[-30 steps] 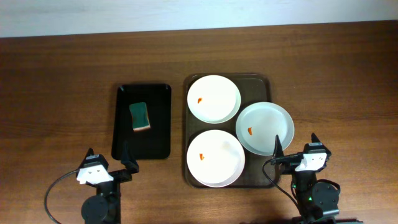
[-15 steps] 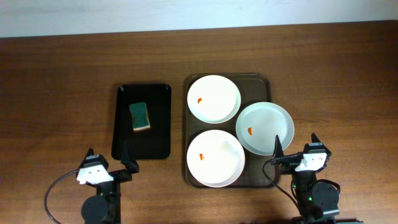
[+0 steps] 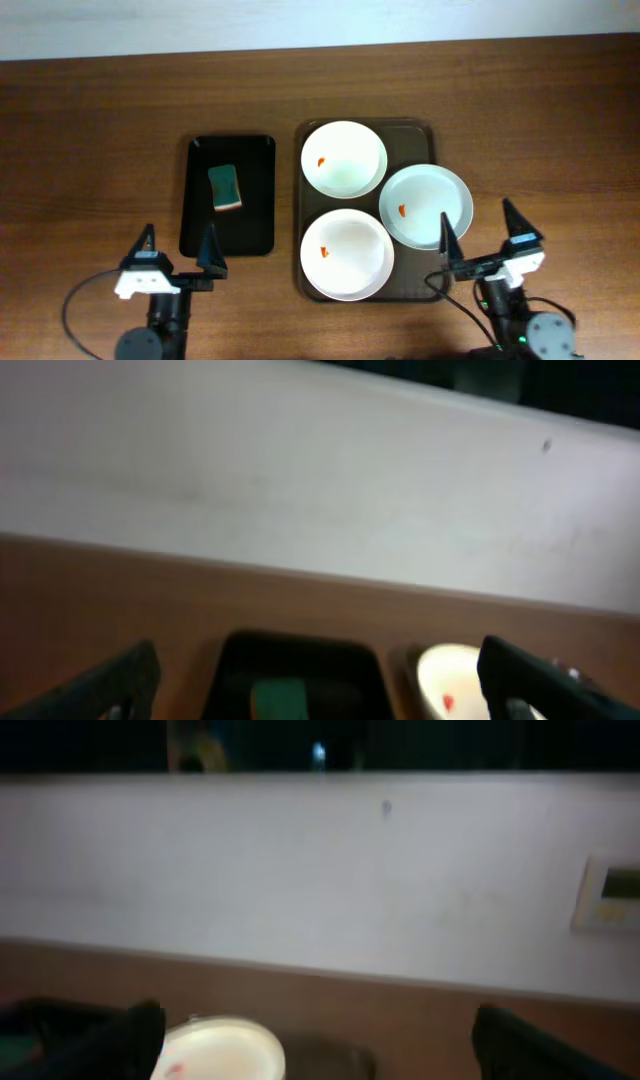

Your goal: Clean dirty plates on tray and stack at the side

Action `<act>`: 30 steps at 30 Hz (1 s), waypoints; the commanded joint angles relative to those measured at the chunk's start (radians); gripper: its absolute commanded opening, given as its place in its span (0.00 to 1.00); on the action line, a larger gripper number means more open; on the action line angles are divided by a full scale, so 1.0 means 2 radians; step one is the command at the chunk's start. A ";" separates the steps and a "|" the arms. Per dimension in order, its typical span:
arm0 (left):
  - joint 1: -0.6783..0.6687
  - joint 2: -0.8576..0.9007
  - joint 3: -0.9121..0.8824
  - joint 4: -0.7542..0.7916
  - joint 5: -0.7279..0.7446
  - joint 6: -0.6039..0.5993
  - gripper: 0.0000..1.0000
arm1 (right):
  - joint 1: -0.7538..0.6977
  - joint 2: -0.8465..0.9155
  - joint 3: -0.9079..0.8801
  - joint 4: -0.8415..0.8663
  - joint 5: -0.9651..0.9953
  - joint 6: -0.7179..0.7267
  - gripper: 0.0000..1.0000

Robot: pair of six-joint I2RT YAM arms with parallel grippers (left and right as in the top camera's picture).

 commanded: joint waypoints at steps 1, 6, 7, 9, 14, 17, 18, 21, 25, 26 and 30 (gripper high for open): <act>-0.002 0.109 0.169 -0.064 0.012 0.022 1.00 | 0.002 0.088 0.142 -0.078 -0.012 0.006 0.98; -0.002 0.414 0.461 -0.299 0.044 0.029 1.00 | 0.003 0.429 0.505 -0.390 -0.066 0.006 0.98; -0.002 0.447 0.483 -0.321 0.044 0.029 1.00 | 0.002 0.474 0.542 -0.428 -0.070 0.006 0.98; -0.002 0.517 0.502 -0.352 0.082 0.029 1.00 | 0.002 0.583 0.612 -0.478 -0.090 0.006 0.98; -0.006 0.612 0.502 -0.376 0.137 0.029 0.97 | 0.003 0.701 0.620 -0.484 -0.192 0.010 0.98; -0.037 0.732 0.502 -0.382 -0.015 -0.028 0.72 | 0.003 0.732 0.620 -0.495 -0.192 0.015 0.98; -0.035 0.772 0.502 -0.369 -0.053 -0.065 0.63 | 0.003 0.734 0.620 -0.497 -0.192 0.015 0.99; -0.032 0.903 0.502 -0.296 -0.027 -0.061 0.56 | 0.003 0.734 0.620 -0.502 -0.192 0.015 0.99; -0.033 0.996 0.502 -0.234 -0.026 -0.052 0.00 | 0.003 0.734 0.620 -0.507 -0.192 0.015 0.97; -0.033 0.995 0.503 -0.241 -0.008 -0.050 0.00 | 0.003 0.734 0.620 -0.510 -0.192 0.015 0.97; -0.033 0.927 0.555 -0.348 0.010 -0.046 0.63 | 0.003 0.734 0.620 -0.510 -0.192 0.015 0.97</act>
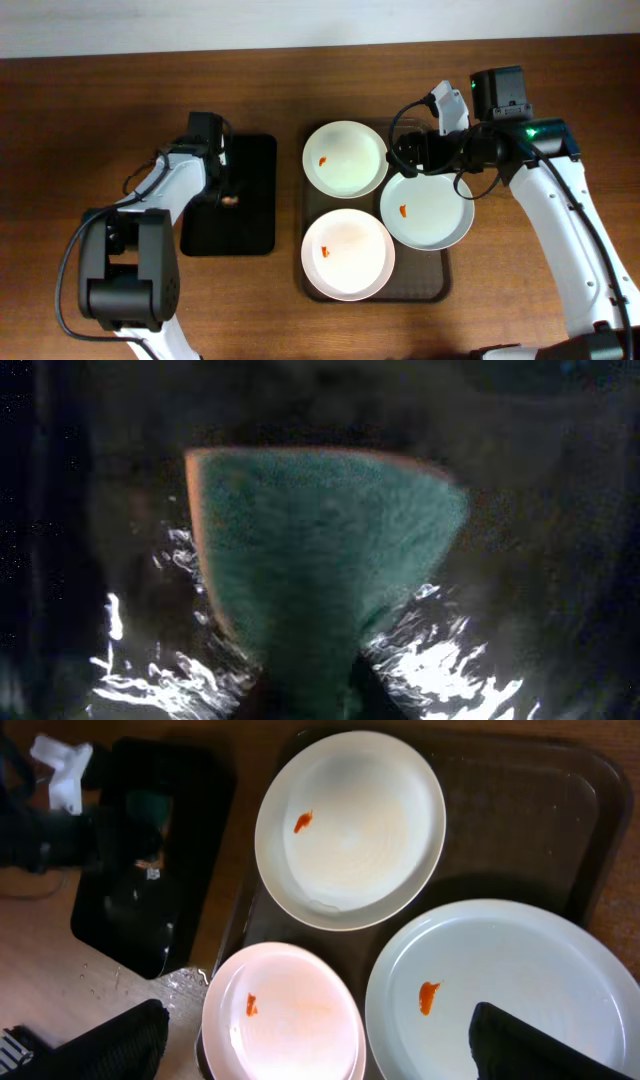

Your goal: Clean dirty plates on tray and stack at the side

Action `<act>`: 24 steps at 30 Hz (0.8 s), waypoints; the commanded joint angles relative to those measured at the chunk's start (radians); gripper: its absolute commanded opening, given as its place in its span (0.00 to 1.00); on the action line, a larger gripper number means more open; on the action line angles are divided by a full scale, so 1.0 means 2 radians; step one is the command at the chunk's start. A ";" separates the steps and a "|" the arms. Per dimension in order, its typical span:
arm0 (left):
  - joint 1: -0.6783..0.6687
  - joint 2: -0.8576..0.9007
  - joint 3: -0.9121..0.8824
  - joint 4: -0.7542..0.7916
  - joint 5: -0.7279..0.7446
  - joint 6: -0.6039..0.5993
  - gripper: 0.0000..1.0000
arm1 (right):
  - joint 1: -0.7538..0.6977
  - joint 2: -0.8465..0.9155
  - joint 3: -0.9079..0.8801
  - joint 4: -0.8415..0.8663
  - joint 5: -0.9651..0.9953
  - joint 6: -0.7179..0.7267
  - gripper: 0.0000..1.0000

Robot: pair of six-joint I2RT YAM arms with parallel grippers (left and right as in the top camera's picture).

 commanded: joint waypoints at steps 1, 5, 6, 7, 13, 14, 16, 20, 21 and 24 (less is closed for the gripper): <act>0.000 -0.037 0.022 -0.064 0.015 0.010 0.70 | 0.003 0.000 0.007 -0.001 -0.006 0.002 0.96; 0.000 -0.015 0.007 -0.014 -0.058 0.033 0.67 | 0.003 0.000 0.007 -0.001 -0.006 0.002 0.96; 0.000 0.005 0.000 -0.005 -0.053 0.033 0.56 | 0.003 0.000 0.007 -0.001 -0.006 0.002 0.96; 0.000 0.019 -0.001 -0.004 -0.042 0.033 0.49 | 0.003 0.000 0.007 -0.001 -0.006 0.002 0.96; 0.000 0.004 0.031 -0.041 0.076 0.035 0.47 | 0.003 0.000 0.007 -0.003 -0.006 0.002 0.96; 0.000 -0.012 0.032 -0.050 0.076 0.035 0.79 | 0.003 0.000 0.007 -0.004 -0.006 0.002 0.96; 0.000 -0.016 0.031 -0.075 0.036 0.035 0.95 | 0.003 0.000 0.007 -0.004 -0.006 0.002 0.96; -0.029 -0.015 -0.018 -0.037 0.026 0.035 0.44 | 0.003 0.000 0.007 -0.004 -0.006 0.002 0.96; -0.038 -0.015 -0.036 -0.009 0.016 0.035 0.21 | 0.003 0.000 0.007 -0.004 -0.006 0.002 0.96; -0.053 -0.017 -0.046 0.005 -0.019 0.035 0.00 | 0.003 0.000 0.007 -0.004 -0.006 0.002 0.96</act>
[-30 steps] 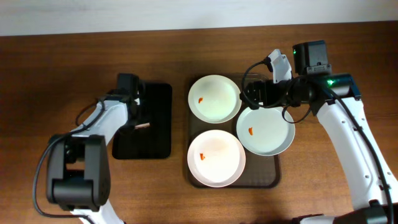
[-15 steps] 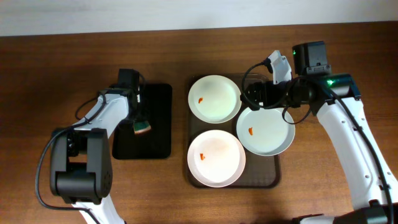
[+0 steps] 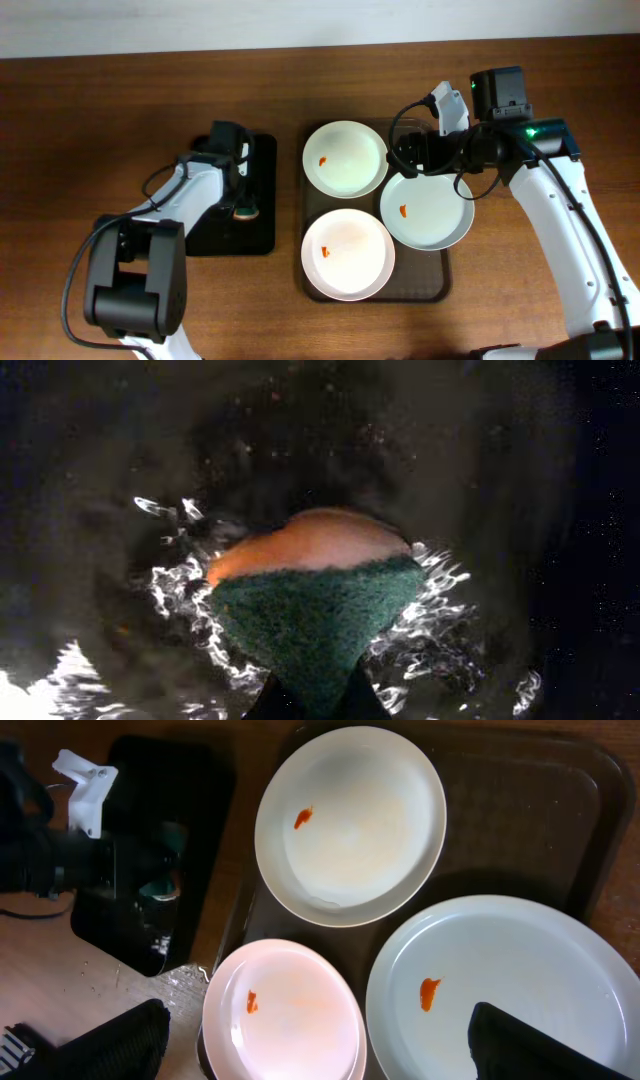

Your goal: Clean dirty plates on tray and stack at the side

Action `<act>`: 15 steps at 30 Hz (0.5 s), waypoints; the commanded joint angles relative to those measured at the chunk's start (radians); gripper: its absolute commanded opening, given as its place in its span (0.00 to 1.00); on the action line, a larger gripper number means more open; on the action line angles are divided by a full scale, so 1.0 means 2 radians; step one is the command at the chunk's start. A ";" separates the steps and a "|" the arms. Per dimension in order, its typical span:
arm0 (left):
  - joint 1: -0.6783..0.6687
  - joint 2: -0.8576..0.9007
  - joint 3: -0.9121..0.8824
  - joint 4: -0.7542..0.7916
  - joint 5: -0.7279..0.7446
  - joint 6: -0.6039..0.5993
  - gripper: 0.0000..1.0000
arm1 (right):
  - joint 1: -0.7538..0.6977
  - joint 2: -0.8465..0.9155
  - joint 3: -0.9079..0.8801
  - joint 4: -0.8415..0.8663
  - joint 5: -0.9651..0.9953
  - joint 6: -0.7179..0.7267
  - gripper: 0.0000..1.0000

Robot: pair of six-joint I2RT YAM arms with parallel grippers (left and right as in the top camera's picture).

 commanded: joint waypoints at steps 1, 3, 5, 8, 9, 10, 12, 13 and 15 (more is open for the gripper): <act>-0.005 0.000 0.002 -0.030 -0.026 -0.001 0.04 | 0.003 0.000 0.007 0.000 -0.006 0.002 0.96; 0.001 -0.020 0.048 -0.081 -0.028 -0.001 0.72 | 0.003 0.000 0.007 0.000 -0.006 0.002 0.96; 0.000 -0.036 0.070 -0.107 -0.028 -0.001 0.80 | 0.003 0.000 0.007 0.000 -0.006 0.002 0.96; 0.000 -0.038 0.063 -0.119 -0.028 -0.001 0.59 | 0.003 0.000 0.007 0.000 -0.006 0.002 0.96; 0.000 -0.037 0.051 -0.116 -0.028 -0.001 0.58 | 0.003 0.000 0.007 0.000 -0.006 0.002 0.96; -0.001 -0.037 0.030 -0.103 -0.028 -0.001 0.57 | 0.003 0.000 0.007 0.000 -0.006 0.002 0.96; -0.010 -0.037 -0.025 -0.056 -0.027 -0.001 0.52 | 0.003 0.000 0.007 0.000 -0.006 0.002 0.96; -0.011 -0.037 -0.047 -0.025 -0.027 -0.002 0.38 | 0.003 0.000 0.007 0.000 -0.006 0.002 0.96; -0.011 -0.037 -0.054 -0.012 -0.028 -0.003 0.00 | 0.003 0.000 0.007 0.000 -0.006 0.002 0.96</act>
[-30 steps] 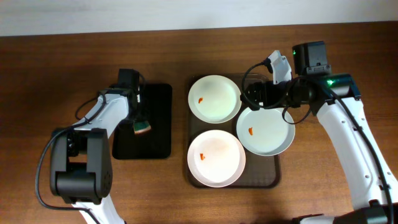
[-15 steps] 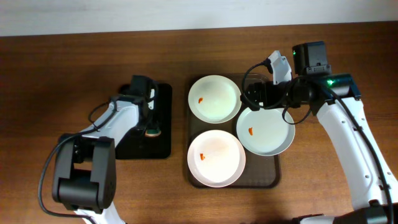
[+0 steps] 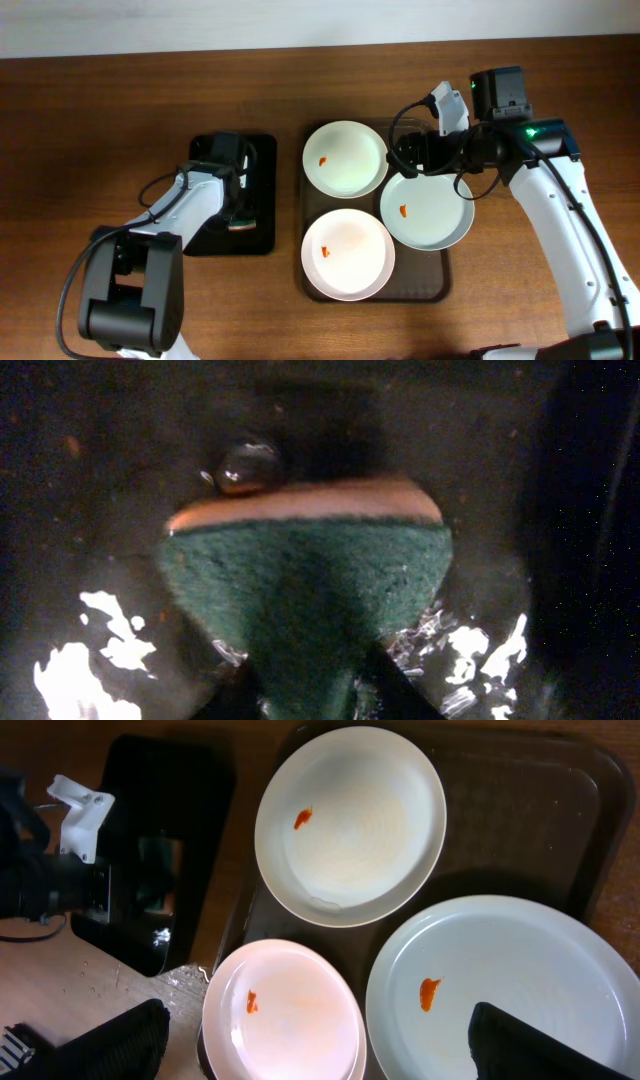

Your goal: Clean dirty plates on tray and stack at the side

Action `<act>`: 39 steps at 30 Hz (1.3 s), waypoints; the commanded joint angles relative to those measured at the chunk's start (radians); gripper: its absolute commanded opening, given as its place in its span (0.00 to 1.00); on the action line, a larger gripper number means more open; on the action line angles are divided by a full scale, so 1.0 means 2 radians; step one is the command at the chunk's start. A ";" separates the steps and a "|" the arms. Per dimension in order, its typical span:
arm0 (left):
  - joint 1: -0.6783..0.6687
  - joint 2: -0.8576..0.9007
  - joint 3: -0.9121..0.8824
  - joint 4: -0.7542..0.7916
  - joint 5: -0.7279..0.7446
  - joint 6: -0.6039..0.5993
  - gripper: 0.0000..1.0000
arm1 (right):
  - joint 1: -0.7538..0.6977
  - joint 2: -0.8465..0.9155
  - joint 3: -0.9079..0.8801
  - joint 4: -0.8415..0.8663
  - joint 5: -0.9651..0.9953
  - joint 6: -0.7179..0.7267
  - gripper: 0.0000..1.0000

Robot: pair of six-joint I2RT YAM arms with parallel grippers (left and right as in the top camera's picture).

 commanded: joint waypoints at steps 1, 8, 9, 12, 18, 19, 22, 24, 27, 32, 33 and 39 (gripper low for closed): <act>-0.003 -0.005 -0.014 0.008 -0.002 -0.002 0.00 | 0.003 0.000 0.007 0.004 -0.006 0.002 0.96; -0.002 -0.009 0.038 -0.033 -0.019 -0.002 0.00 | 0.003 0.000 0.007 0.028 0.030 0.002 0.96; -0.002 -0.008 0.031 -0.023 -0.036 -0.002 0.00 | 0.003 0.000 0.007 0.026 0.030 0.002 0.96; -0.002 -0.006 0.004 0.003 -0.042 -0.002 0.00 | 0.003 0.000 0.007 0.023 0.030 0.002 0.96; -0.002 -0.016 0.066 -0.046 -0.024 -0.002 0.00 | 0.003 0.000 0.007 0.023 0.030 0.002 0.95; -0.002 -0.018 0.083 -0.059 -0.025 -0.002 0.00 | 0.003 0.000 0.007 0.023 0.030 0.002 0.95; -0.002 -0.024 0.106 -0.083 -0.024 -0.002 0.00 | 0.003 0.000 0.007 0.023 0.030 0.002 0.94; -0.003 -0.030 0.109 -0.085 0.000 -0.002 0.00 | 0.003 0.000 0.007 0.023 0.059 0.002 0.88; -0.003 -0.030 0.147 -0.086 0.062 -0.009 0.00 | 0.003 0.006 0.007 0.031 0.116 0.002 0.88; -0.063 -0.016 0.183 0.023 0.111 -0.038 0.00 | 0.014 0.090 0.007 0.107 0.112 0.002 0.79; -0.079 -0.002 0.183 0.046 0.111 -0.057 0.00 | 0.019 0.137 0.007 0.126 0.114 0.002 0.71; -0.120 0.050 0.183 0.111 0.113 -0.087 0.00 | 0.020 0.284 0.007 0.196 0.085 0.002 0.39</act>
